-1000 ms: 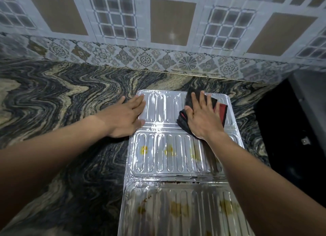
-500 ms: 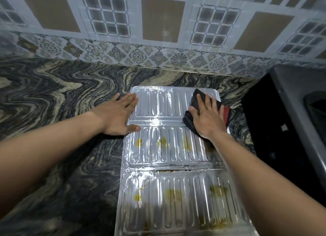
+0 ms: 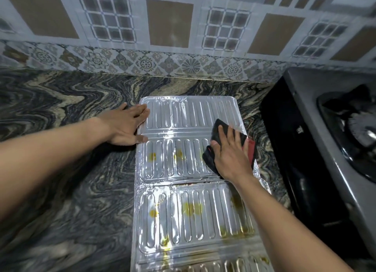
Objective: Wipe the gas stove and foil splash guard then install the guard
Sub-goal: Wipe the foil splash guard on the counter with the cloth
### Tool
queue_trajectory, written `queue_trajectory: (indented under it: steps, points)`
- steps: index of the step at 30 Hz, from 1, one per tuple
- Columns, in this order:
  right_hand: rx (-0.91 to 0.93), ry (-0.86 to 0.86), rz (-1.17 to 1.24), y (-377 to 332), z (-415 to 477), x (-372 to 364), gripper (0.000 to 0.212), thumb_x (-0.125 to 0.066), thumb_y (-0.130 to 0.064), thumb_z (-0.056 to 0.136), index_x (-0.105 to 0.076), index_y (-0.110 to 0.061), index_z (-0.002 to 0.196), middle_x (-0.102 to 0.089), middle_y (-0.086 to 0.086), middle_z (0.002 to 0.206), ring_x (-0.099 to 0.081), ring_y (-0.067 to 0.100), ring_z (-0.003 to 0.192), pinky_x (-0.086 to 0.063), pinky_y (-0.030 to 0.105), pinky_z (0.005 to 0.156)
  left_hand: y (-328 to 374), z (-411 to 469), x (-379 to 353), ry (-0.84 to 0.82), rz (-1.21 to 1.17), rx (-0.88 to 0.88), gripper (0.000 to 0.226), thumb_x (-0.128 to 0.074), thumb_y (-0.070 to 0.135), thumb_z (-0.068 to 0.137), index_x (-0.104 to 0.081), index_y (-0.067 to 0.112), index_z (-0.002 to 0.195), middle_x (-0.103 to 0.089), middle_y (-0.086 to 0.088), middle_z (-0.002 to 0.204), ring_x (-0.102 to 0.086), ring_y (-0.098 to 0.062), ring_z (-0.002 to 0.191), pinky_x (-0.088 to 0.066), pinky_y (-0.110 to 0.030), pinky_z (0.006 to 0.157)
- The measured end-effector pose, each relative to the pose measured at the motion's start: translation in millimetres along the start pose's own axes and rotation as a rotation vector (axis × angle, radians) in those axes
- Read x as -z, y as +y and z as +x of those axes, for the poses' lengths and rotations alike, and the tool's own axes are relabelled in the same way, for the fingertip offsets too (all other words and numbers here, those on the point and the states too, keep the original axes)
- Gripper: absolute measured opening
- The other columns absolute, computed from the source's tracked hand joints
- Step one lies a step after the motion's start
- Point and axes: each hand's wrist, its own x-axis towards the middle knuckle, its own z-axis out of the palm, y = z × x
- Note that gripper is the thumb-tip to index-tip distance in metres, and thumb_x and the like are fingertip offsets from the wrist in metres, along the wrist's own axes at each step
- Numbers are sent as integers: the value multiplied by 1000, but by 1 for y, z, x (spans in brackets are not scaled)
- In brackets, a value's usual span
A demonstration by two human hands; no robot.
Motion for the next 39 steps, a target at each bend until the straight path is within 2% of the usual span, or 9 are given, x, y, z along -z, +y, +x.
queue_trajectory:
  steps: [5, 14, 20, 24, 31, 34, 36, 37, 39]
  points:
    - [34, 9, -12, -30, -3, -6, 57, -18, -40, 106, -6, -19, 158, -5, 9, 166, 4, 25, 152, 7, 52, 121, 2, -3, -6, 25, 12, -15, 94, -22, 72, 92, 19, 14, 154, 23, -2, 162, 19, -15, 150, 9, -41, 122]
    - [485, -154, 46, -122, -19, -23, 54, -21, -38, 107, -11, -21, 158, -7, 3, 166, 4, 22, 152, 8, 48, 122, -2, -2, -4, 30, -18, -16, 92, -27, 68, 93, 16, 15, 155, 21, -2, 163, 17, -15, 150, 8, -40, 123]
    - [581, -290, 111, -121, -26, -11, 51, -26, -35, 107, -23, -19, 156, -14, 4, 164, -2, 21, 152, 6, 42, 122, -3, -1, -7, 22, -57, -20, 91, -26, 68, 93, 17, 16, 155, 22, -1, 163, 19, -15, 150, 6, -41, 123]
    - [709, -378, 65, -129, -51, -10, 48, -30, -33, 107, -31, -19, 153, -20, 5, 163, -8, 21, 152, -1, 47, 123, -5, -1, -8, 23, -66, -29, 92, -25, 69, 93, 18, 16, 155, 23, 0, 162, 19, -15, 150, 6, -42, 123]
    - [644, -378, 169, -123, -48, -10, 43, -32, -30, 107, -36, -24, 149, -24, 0, 162, -13, 18, 152, -5, 47, 123, -3, -3, -6, 29, -73, -24, 91, -27, 68, 94, 15, 16, 156, 22, 0, 163, 18, -15, 150, 7, -45, 123]
    - [654, -364, 158, -121, -39, -12, 45, -33, -29, 107, -33, -24, 152, -20, 0, 163, -9, 18, 152, -5, 48, 123, 0, -12, -7, 99, -98, 4, 78, -25, 55, 100, 8, 13, 157, 15, -4, 164, 14, -16, 151, 8, -42, 122]
    - [666, -354, 151, -120, -36, -11, 46, -35, -30, 107, -32, -24, 152, -20, 0, 163, -9, 17, 152, -4, 48, 123, 3, -26, -14, 170, -205, 14, 70, -23, 47, 103, 4, 12, 157, 12, -6, 165, 13, -15, 151, 9, -39, 120]
    - [673, -347, 144, -119, -34, -11, 47, -37, -29, 106, -32, -23, 153, -20, 0, 163, -9, 17, 152, -4, 47, 123, 5, -36, -18, 199, -273, 12, 70, -22, 48, 103, 4, 13, 157, 12, -5, 165, 13, -14, 151, 10, -36, 119]
    - [679, -326, 136, -120, -32, -10, 48, -41, -27, 105, -32, -22, 152, -24, 1, 162, -13, 18, 151, -4, 45, 123, 13, -57, -26, 212, -372, -12, 83, -18, 65, 95, 8, 15, 156, 17, -2, 162, 16, -12, 149, 11, -34, 120]
